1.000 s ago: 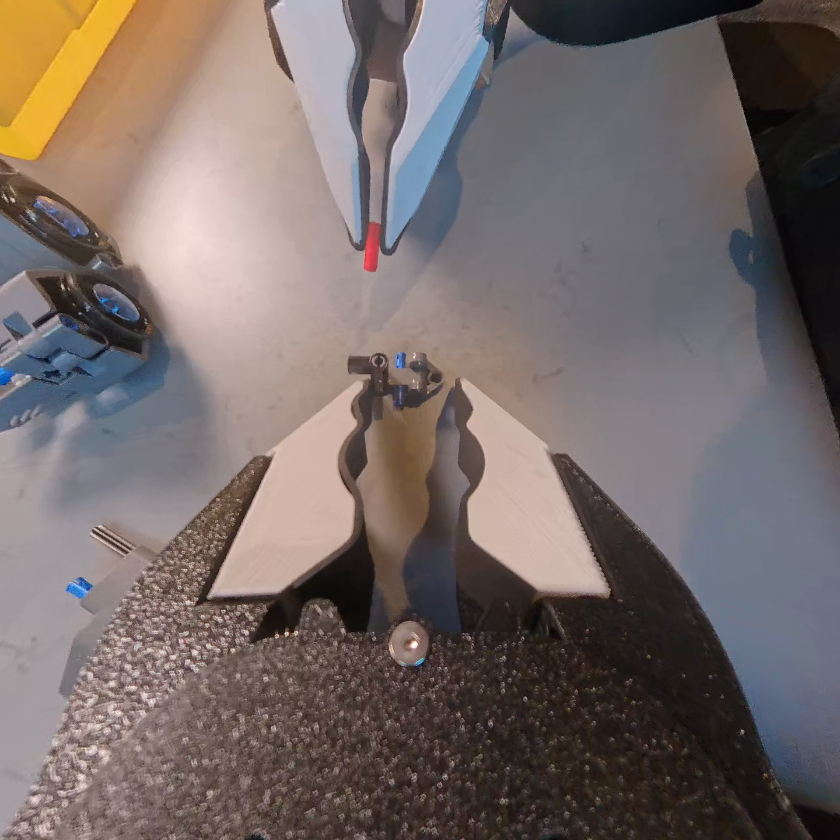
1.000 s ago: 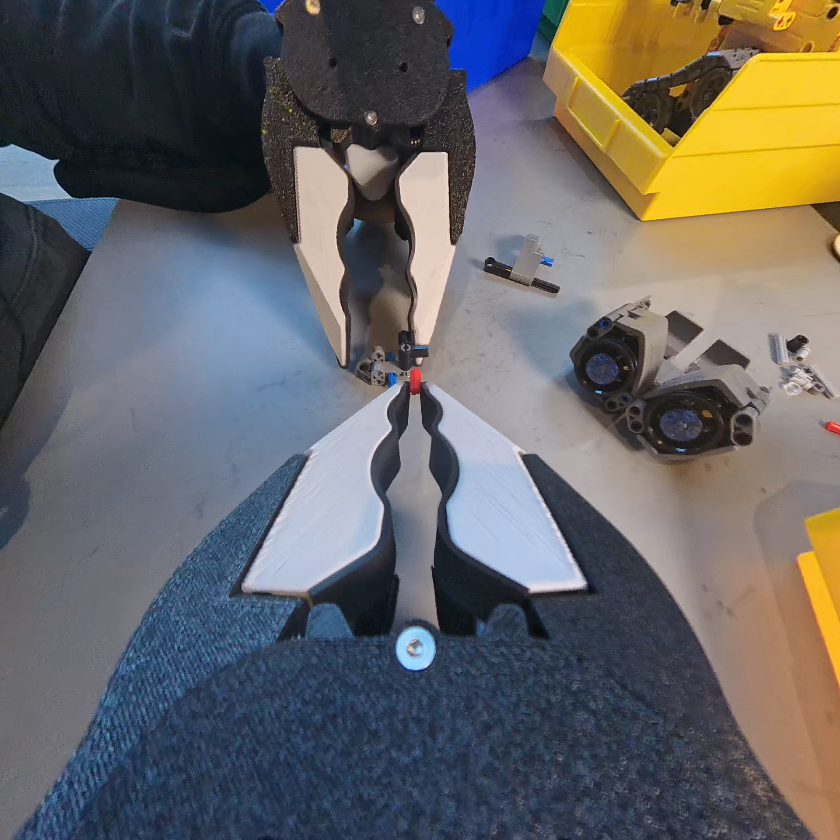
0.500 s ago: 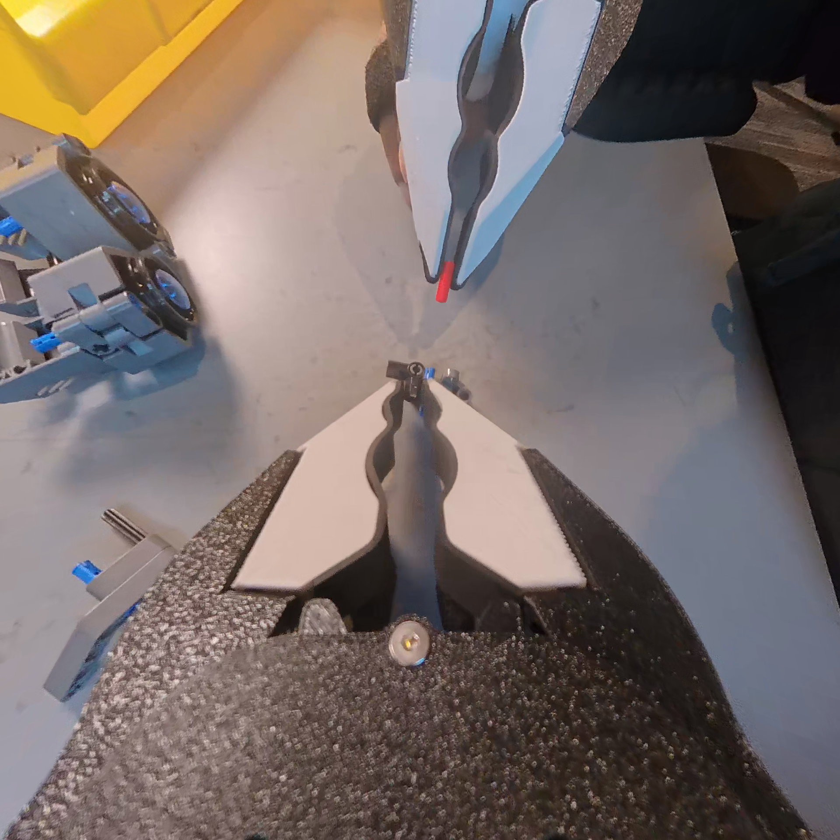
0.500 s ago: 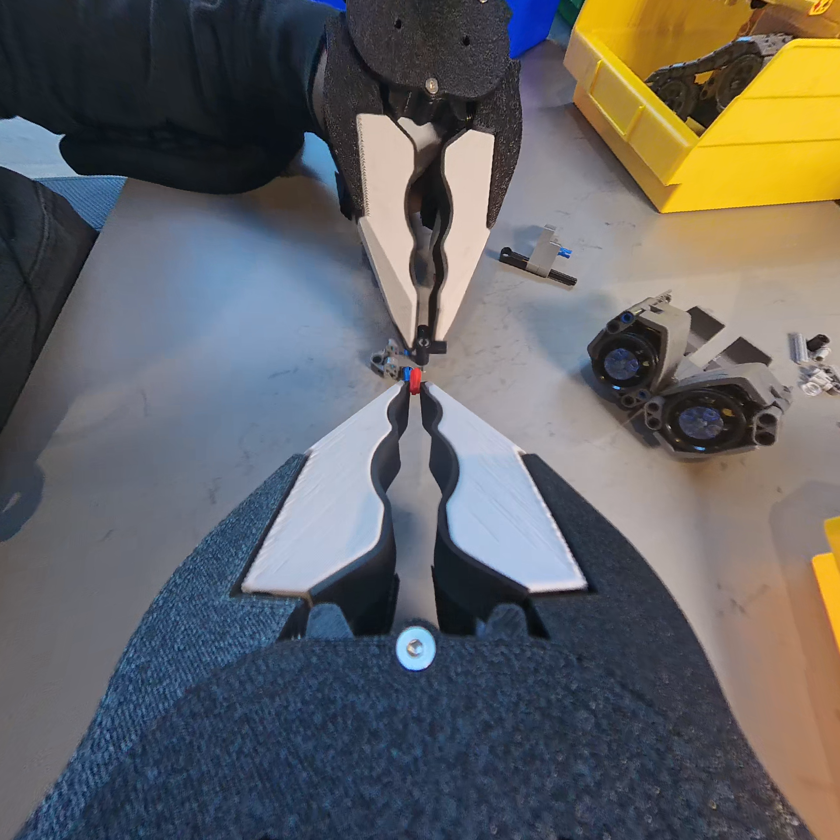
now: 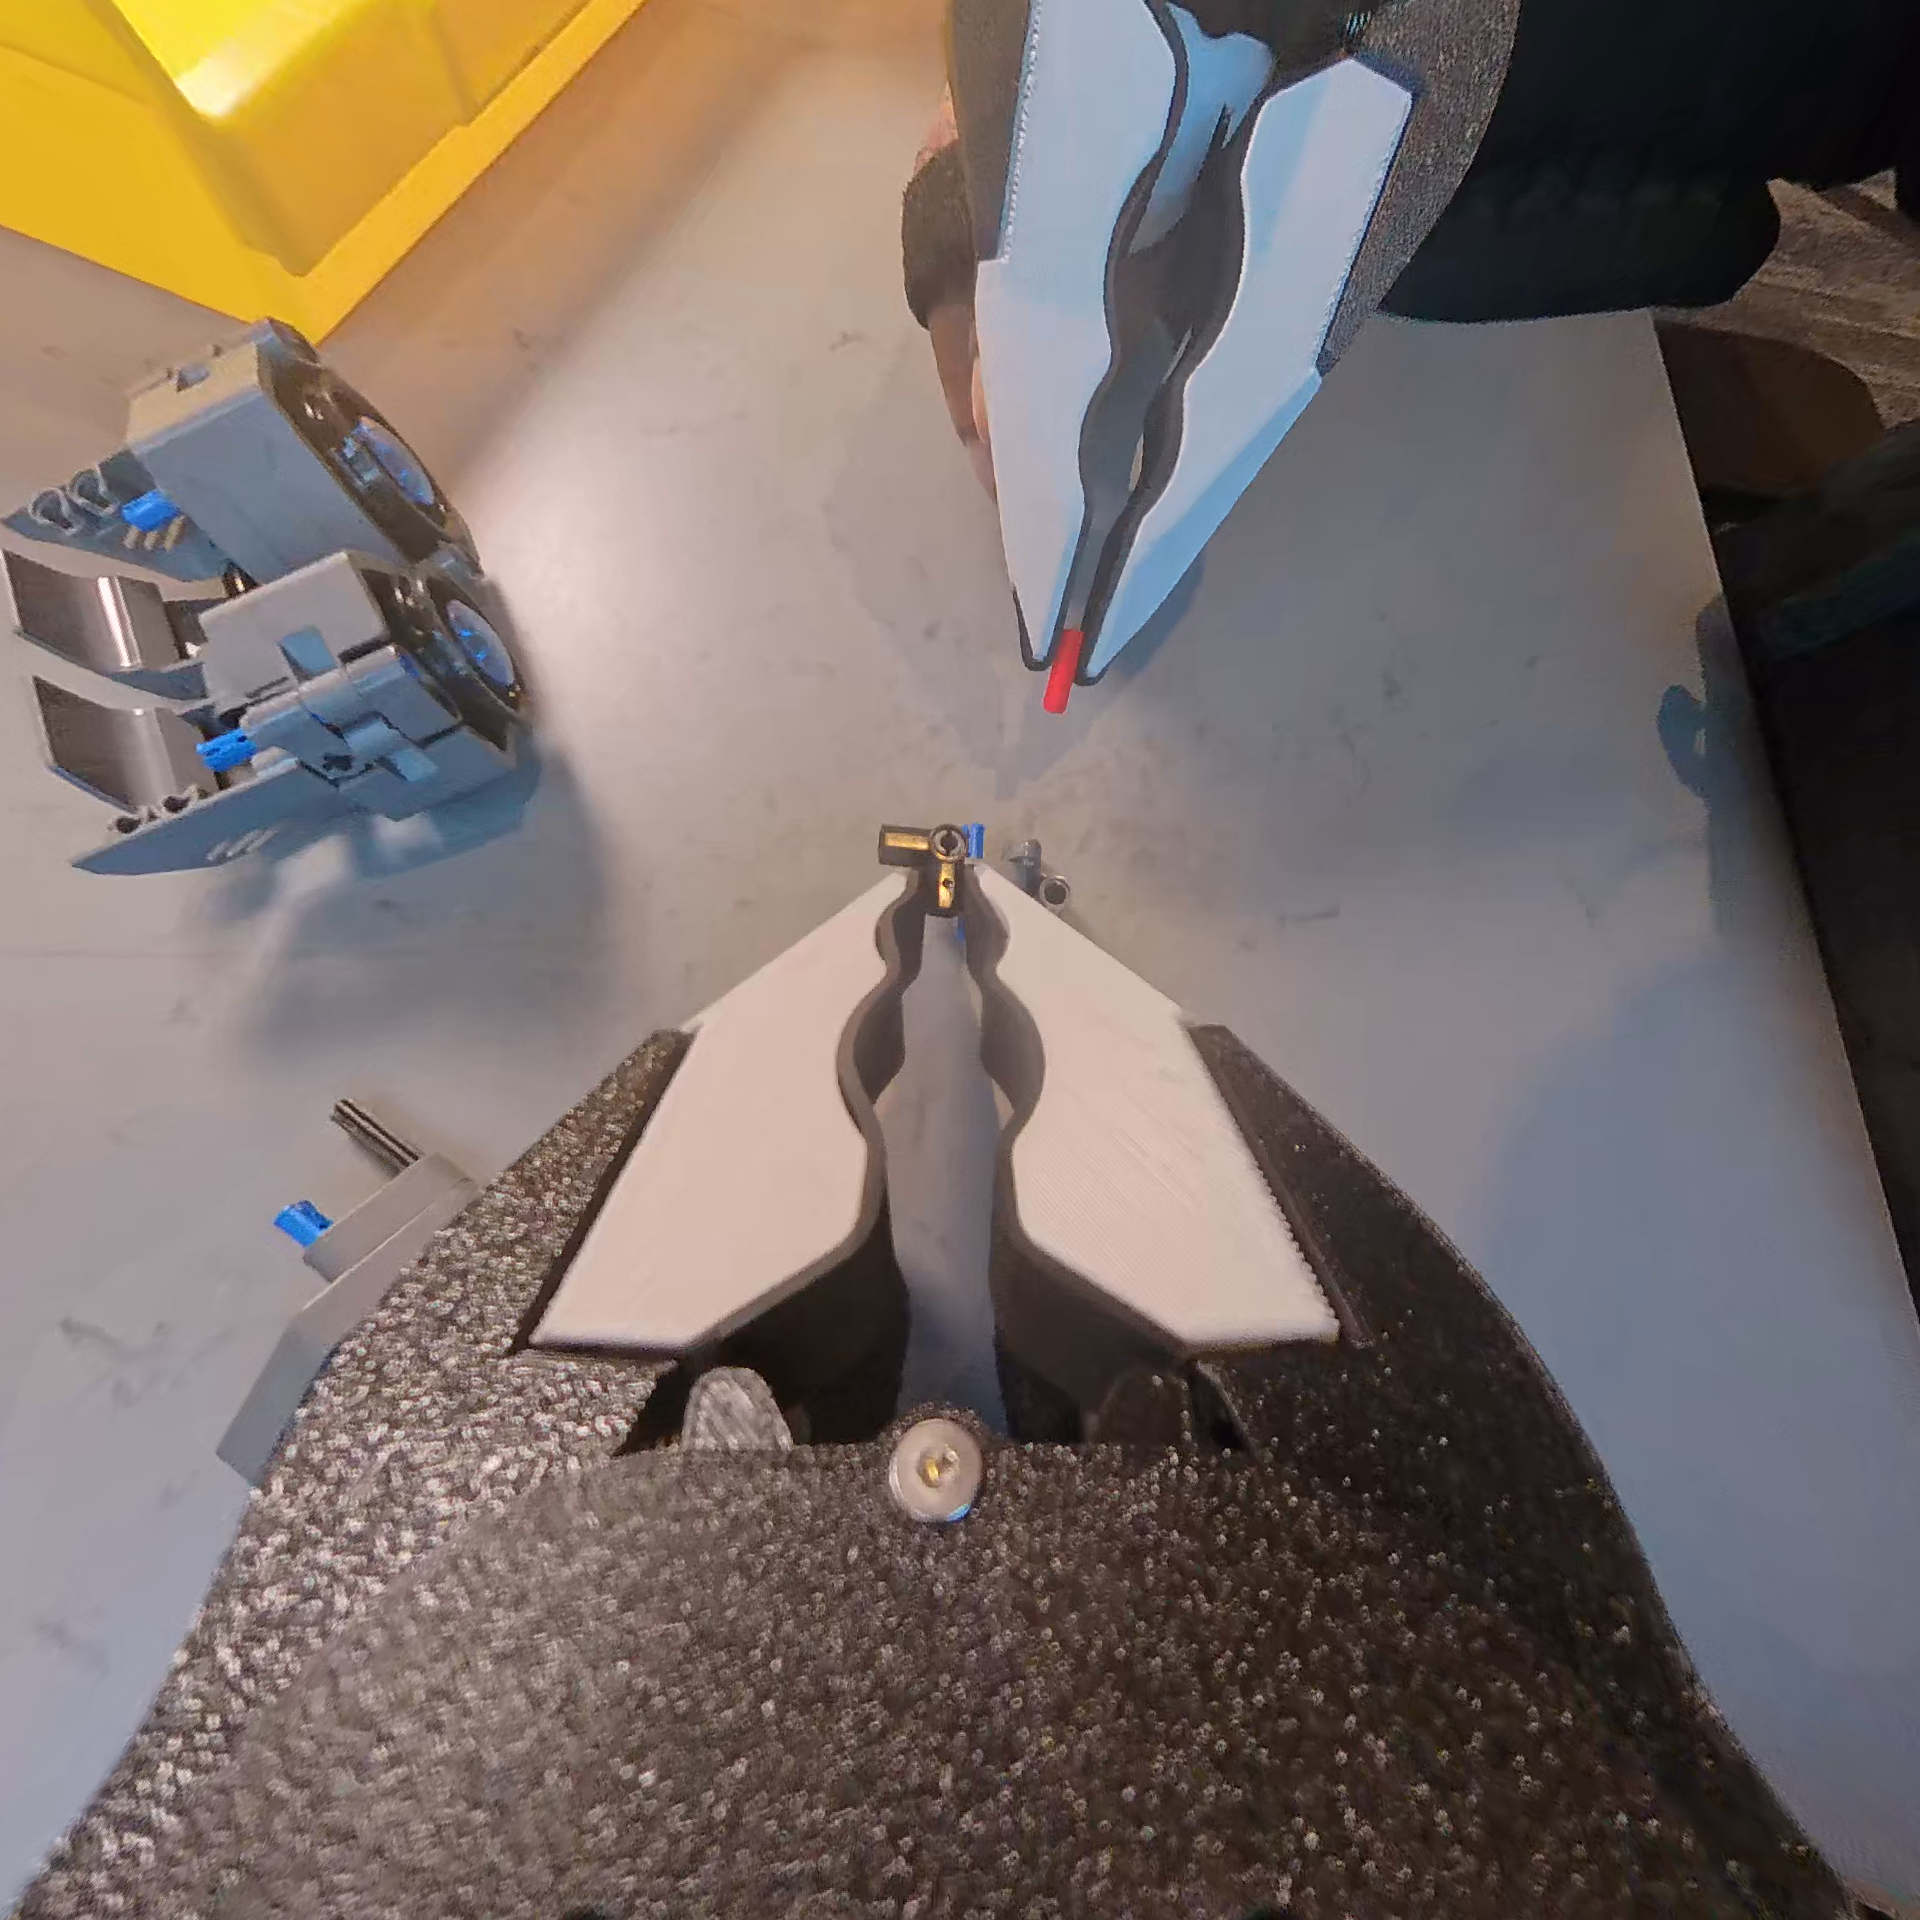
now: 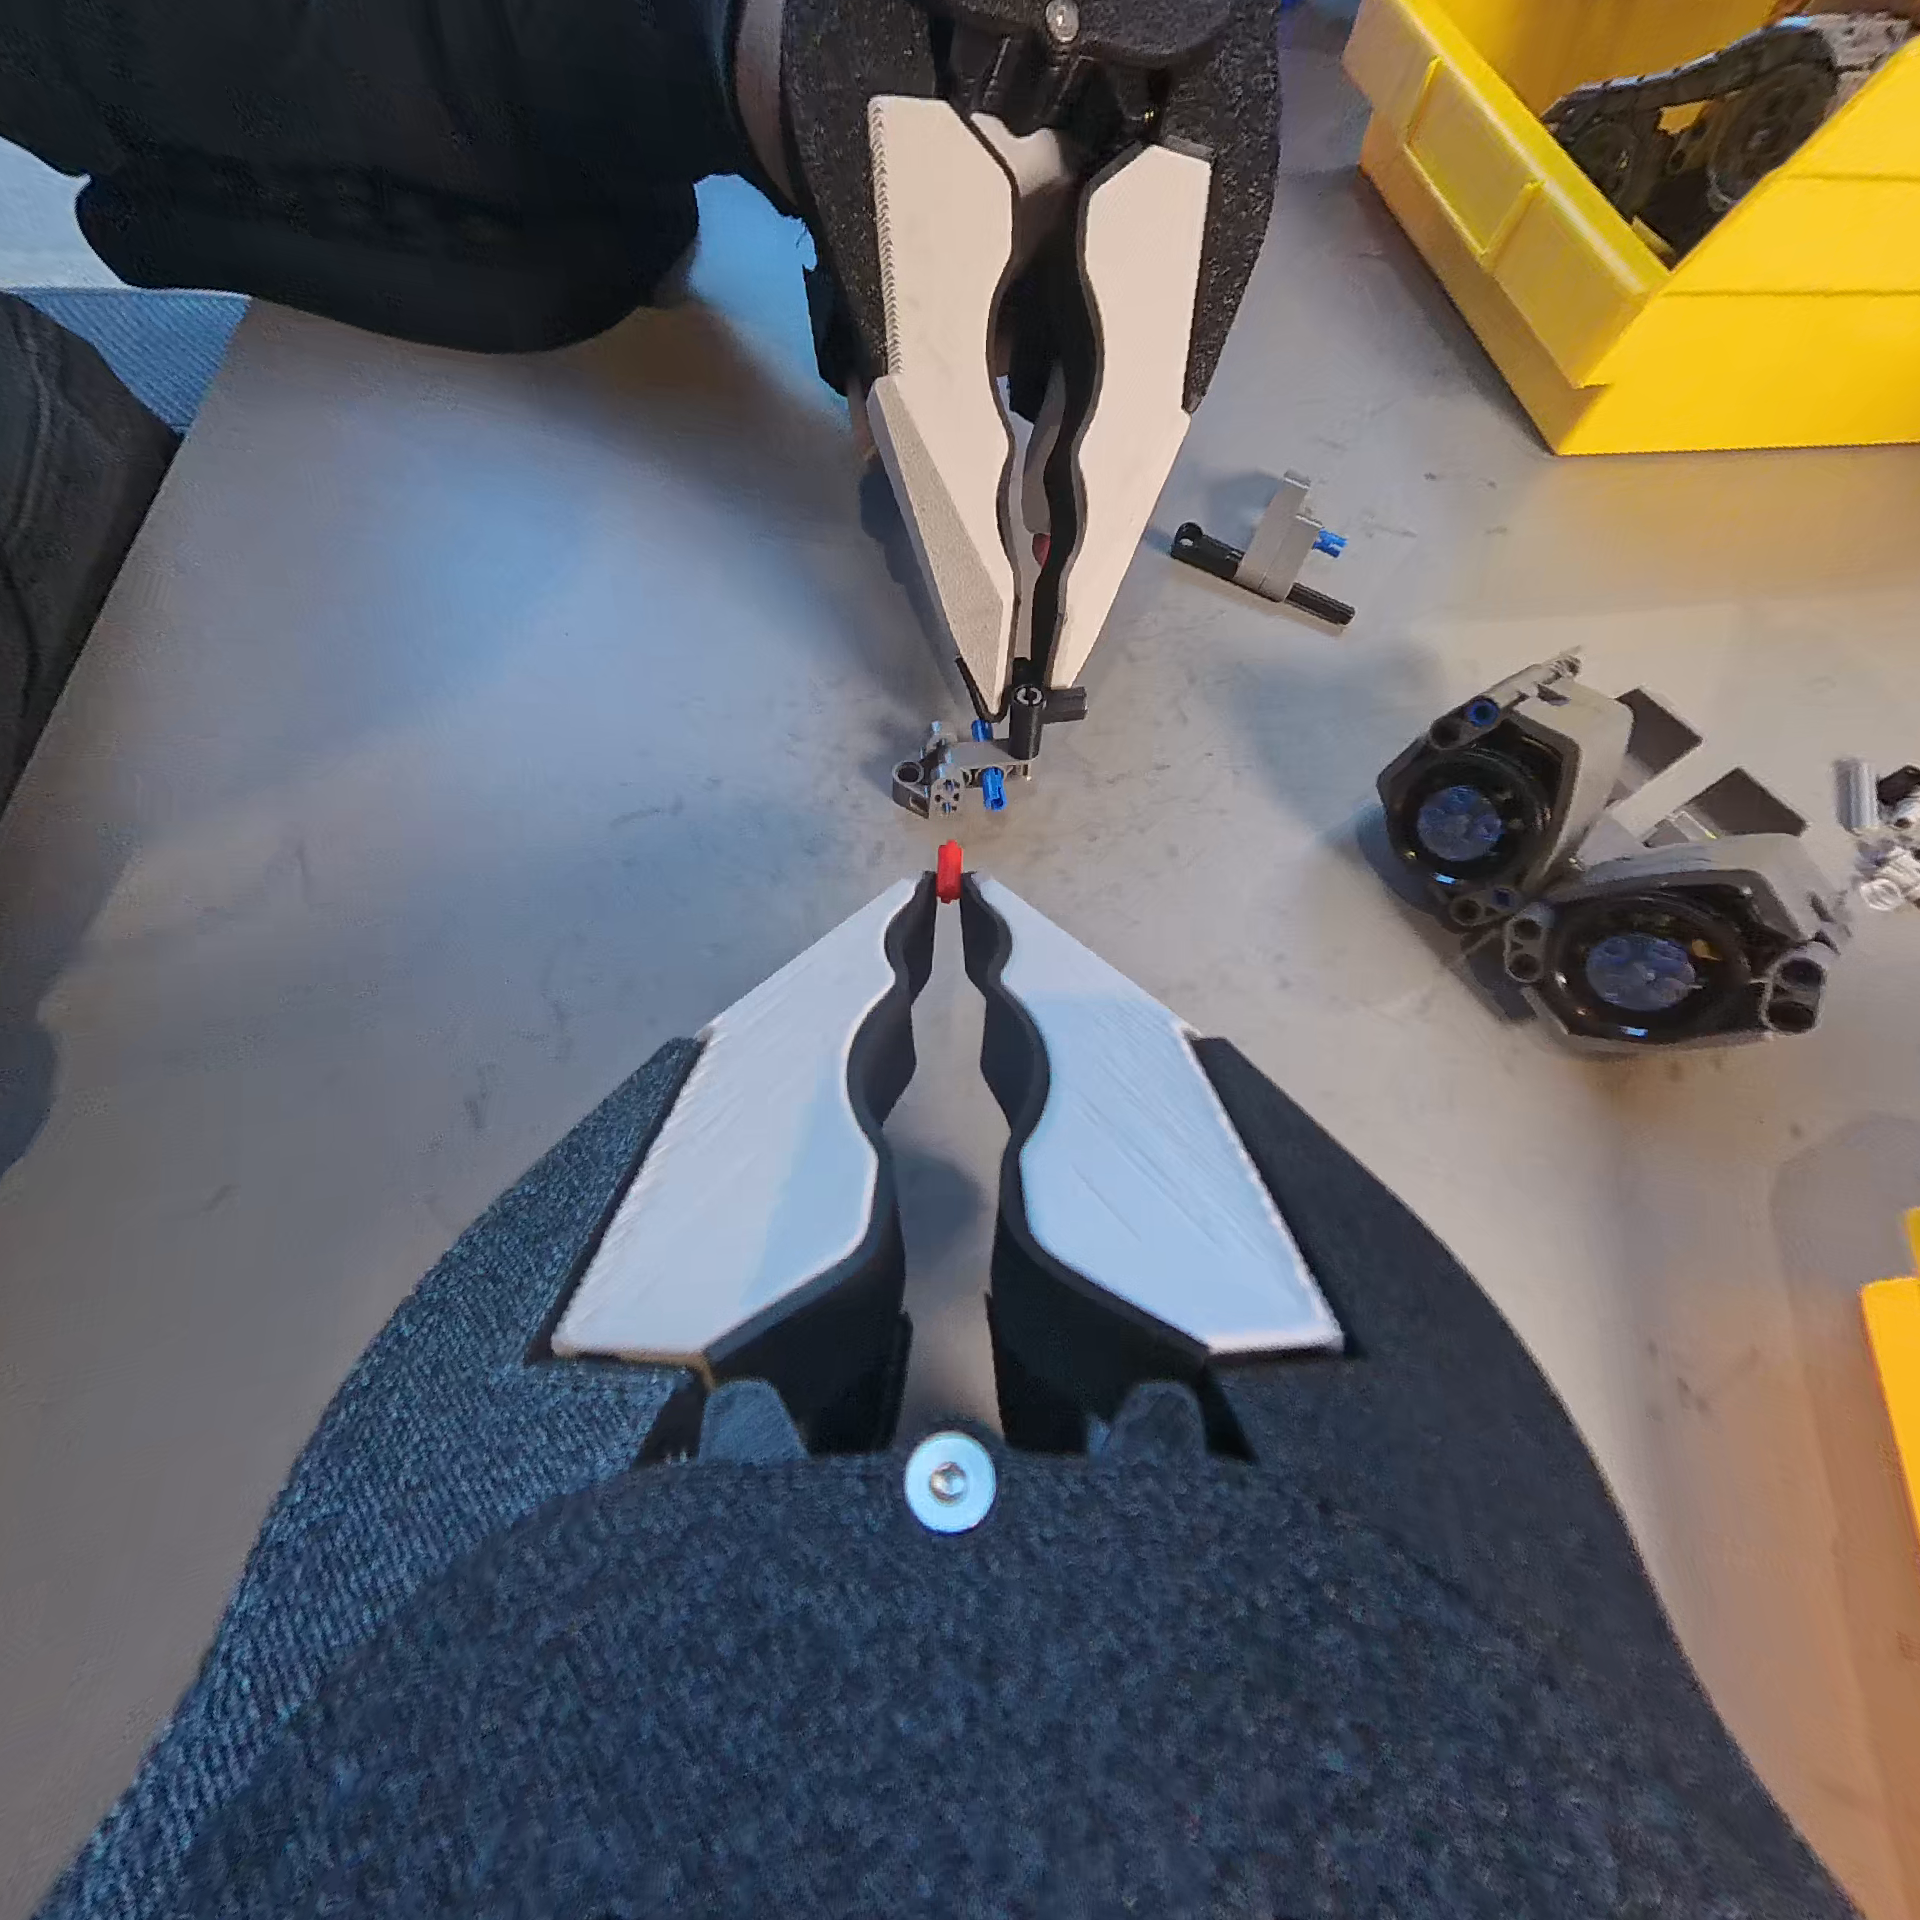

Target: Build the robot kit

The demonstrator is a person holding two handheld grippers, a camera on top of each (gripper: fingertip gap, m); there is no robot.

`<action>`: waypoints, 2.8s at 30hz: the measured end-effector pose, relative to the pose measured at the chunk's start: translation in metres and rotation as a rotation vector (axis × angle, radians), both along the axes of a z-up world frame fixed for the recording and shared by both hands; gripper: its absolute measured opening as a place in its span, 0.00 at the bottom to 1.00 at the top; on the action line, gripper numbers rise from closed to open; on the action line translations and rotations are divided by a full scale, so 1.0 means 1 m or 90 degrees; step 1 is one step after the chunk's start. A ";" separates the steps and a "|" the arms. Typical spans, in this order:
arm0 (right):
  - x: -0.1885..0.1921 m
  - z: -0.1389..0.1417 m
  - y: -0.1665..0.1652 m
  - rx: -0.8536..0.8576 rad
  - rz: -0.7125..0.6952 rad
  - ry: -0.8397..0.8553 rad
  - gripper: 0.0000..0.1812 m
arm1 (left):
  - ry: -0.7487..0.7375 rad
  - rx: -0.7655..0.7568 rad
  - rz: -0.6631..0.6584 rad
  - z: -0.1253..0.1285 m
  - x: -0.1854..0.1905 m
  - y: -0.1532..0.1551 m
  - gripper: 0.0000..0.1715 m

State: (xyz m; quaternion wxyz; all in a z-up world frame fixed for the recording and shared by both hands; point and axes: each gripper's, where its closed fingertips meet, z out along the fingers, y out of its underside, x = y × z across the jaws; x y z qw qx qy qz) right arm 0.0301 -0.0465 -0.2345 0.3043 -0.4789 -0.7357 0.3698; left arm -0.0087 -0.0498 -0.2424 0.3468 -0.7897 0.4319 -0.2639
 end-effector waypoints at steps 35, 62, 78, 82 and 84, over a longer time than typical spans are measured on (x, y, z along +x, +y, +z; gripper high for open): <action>0.001 -0.006 -0.003 0.020 0.006 -0.016 0.01 | 0.017 -0.026 -0.034 -0.004 -0.005 -0.013 0.08; 0.002 -0.004 -0.003 0.015 0.006 -0.012 0.02 | 0.040 -0.003 0.104 0.022 -0.011 -0.024 0.19; 0.003 -0.009 -0.010 0.031 0.014 -0.025 0.01 | 0.162 -0.011 0.293 -0.018 0.013 -0.023 0.14; 0.002 -0.012 -0.015 0.042 0.020 -0.035 0.01 | 0.146 -0.025 0.281 -0.019 0.013 -0.025 0.15; 0.001 -0.014 -0.017 0.046 0.024 -0.040 0.01 | 0.131 -0.037 0.262 -0.016 0.012 -0.027 0.19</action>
